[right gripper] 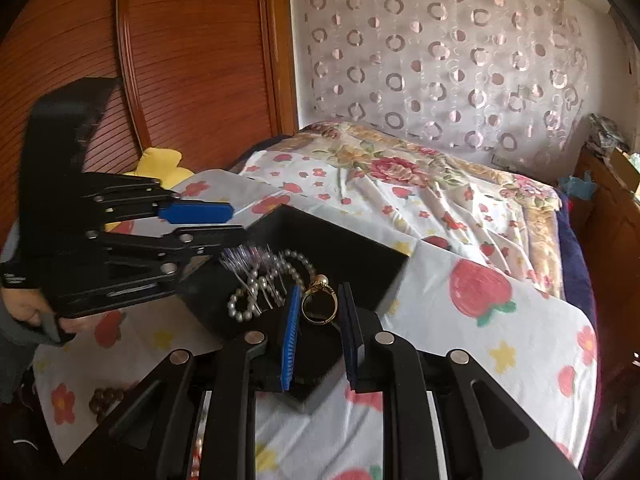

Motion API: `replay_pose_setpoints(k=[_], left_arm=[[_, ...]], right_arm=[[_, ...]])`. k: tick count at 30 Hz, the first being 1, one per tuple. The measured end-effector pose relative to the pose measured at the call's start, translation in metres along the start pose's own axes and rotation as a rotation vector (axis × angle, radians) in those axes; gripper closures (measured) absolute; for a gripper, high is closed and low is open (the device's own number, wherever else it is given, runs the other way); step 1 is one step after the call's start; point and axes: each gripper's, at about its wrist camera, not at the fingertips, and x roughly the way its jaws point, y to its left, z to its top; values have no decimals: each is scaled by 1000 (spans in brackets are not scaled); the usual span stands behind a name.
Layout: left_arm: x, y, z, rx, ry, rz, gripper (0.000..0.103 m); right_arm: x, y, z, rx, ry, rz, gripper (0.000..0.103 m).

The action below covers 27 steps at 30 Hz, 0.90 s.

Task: Organize jewelry
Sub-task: 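Lower the hair comb into the black box with the left gripper while the right carries the ring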

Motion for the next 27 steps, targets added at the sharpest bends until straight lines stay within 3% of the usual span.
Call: replay_pose_setpoints(k=[6, 9, 13, 18, 27], left_arm=[[-20, 8, -10, -27, -19, -14, 61], [-36, 8, -22, -36, -35, -20, 42], [-54, 6, -40, -46, -36, -30, 39], [-76, -3, -73, -57, -32, -50, 29], [-107, -24, -126, -80, -8, -89, 25]], right_arm=[[17, 1, 11, -5, 11, -16, 81], [18, 1, 13, -4, 8, -37, 73], [3, -2, 9, 15, -13, -54, 67], [-39, 9, -20, 43, -31, -47, 67], [-86, 62, -108, 39, 70, -7, 67]])
